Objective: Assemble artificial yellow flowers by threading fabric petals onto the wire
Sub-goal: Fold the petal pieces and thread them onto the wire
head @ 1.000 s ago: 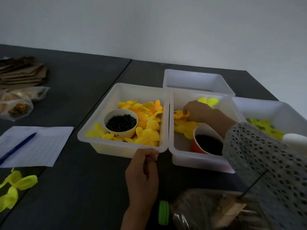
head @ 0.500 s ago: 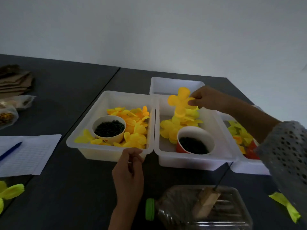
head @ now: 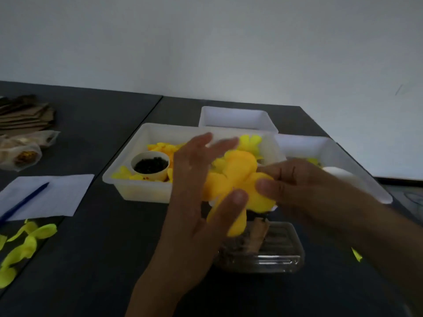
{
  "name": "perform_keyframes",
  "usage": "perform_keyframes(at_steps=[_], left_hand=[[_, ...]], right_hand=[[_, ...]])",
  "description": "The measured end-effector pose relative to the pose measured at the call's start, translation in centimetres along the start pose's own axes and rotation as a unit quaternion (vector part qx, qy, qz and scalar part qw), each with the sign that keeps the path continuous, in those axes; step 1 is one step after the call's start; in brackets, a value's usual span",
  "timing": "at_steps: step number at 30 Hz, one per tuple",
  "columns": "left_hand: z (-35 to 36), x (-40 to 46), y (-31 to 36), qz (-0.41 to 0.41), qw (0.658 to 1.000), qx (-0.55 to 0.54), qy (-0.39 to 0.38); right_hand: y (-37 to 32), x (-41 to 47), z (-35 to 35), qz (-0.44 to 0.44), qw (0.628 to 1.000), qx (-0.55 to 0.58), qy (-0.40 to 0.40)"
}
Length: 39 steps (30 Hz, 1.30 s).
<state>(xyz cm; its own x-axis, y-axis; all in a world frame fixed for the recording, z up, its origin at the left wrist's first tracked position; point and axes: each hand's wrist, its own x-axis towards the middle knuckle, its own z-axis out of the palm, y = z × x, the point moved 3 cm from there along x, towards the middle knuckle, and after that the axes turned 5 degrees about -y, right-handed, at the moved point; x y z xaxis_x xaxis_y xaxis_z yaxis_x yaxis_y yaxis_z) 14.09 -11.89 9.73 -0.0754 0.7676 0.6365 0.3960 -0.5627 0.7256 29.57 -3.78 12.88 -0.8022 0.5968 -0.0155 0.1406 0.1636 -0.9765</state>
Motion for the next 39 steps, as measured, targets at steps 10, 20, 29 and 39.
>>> perform_keyframes(at_steps=[10, 20, 29, 39], left_hand=[[1.5, -7.0, -0.2, -0.179, 0.983, 0.012, -0.029], [4.4, -8.6, -3.0, -0.359, 0.904, -0.228, 0.046], [6.7, -10.1, -4.4, -0.444, 0.816, -0.361, 0.080], [5.9, -10.6, -3.2, -0.292, 0.954, 0.018, 0.062]], right_hand=[[6.5, -3.3, 7.3, 0.038, 0.987, 0.096, 0.122], [10.4, -4.9, 9.8, 0.018, 0.970, 0.118, 0.214], [11.4, -6.1, 9.1, 0.032, 0.946, 0.056, 0.316], [11.3, -5.7, 10.2, 0.039, 0.955, 0.009, 0.293]])
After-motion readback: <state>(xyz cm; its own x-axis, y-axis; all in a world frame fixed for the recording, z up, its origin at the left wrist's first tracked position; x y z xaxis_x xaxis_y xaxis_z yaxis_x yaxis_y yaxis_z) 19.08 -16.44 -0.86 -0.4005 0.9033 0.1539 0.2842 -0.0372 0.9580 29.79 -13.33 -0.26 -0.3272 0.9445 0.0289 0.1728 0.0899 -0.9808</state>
